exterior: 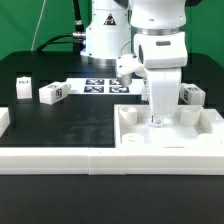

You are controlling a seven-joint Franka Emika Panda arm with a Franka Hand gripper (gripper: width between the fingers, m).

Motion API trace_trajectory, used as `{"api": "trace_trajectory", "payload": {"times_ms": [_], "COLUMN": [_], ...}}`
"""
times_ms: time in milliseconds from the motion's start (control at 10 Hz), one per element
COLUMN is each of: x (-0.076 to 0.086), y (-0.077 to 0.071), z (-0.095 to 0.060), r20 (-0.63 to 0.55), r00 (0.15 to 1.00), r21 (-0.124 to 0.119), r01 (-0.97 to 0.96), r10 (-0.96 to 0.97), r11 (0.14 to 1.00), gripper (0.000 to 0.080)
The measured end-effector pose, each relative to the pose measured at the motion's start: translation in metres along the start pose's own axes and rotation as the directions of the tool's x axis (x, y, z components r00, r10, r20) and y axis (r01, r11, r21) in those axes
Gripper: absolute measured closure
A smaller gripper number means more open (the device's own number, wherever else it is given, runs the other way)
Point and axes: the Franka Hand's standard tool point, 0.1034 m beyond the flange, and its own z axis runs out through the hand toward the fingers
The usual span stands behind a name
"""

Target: Assemble one leg

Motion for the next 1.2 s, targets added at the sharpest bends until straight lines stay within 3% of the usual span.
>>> {"api": "trace_trajectory", "payload": {"times_ms": [300,400,700,900,1200], "x": [0.0,0.002,0.013,0.023,0.02], "y": [-0.003,-0.014,-0.033,-0.036,-0.037], "z": [0.0,-0.004,-0.029,-0.04,-0.037], "r20": [0.001,0.009,0.035,0.046,0.047], "r00": [1.0,0.999,0.99,0.982,0.975], "r21": [0.002,0.007,0.001,-0.002,0.003], "r01": [-0.016,-0.046,-0.14,-0.185,-0.216], "r10": [0.016,0.046,0.14,0.185,0.216], "r11": [1.0,0.999,0.99,0.983,0.976], "gripper": [0.0151,0.0151,0.0151,0.0151,0.0151]}}
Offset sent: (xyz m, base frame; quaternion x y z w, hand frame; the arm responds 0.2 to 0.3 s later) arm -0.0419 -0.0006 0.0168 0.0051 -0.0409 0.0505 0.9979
